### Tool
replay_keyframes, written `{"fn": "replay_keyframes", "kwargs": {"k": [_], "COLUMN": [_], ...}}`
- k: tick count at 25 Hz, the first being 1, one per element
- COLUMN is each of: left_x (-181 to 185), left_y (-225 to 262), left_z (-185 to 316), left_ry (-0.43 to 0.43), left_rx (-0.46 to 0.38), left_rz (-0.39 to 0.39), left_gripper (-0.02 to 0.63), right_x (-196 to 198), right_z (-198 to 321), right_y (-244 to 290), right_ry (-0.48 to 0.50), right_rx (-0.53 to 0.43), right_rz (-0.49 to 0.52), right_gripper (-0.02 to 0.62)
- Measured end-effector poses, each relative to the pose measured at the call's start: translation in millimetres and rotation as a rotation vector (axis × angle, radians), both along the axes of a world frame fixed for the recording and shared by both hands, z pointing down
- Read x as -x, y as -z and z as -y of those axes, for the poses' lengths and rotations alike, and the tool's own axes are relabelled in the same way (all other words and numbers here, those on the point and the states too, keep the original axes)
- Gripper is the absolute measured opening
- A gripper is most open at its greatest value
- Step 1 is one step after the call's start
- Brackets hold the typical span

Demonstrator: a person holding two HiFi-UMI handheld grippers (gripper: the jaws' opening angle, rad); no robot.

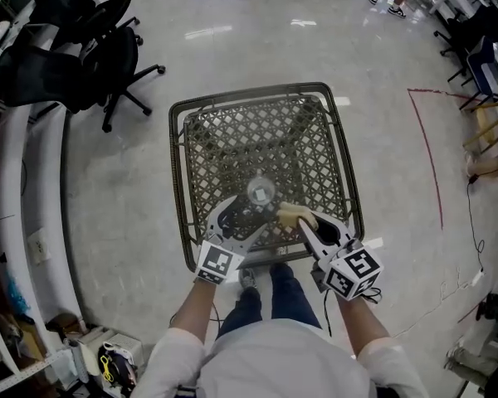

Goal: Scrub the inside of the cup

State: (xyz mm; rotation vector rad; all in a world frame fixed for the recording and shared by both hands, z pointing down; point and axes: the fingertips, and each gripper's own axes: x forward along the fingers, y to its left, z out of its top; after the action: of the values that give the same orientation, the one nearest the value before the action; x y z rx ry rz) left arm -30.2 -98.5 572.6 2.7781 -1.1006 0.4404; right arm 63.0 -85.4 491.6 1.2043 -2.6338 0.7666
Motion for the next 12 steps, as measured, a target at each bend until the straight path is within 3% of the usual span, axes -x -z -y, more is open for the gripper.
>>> {"fn": "replay_keyframes", "kwargs": {"k": [12], "left_x": [7], "left_y": [59], "left_z": [-24], "left_ry": [-0.01], "left_rx": [-0.049], "left_rz": [0.018], "left_gripper": [0.388], "right_x": [1], "right_z": [-7], "right_y": [29], "right_ry": [-0.029], "right_rx": [-0.079], "right_rz": [0.025], "right_gripper": [0.086]}}
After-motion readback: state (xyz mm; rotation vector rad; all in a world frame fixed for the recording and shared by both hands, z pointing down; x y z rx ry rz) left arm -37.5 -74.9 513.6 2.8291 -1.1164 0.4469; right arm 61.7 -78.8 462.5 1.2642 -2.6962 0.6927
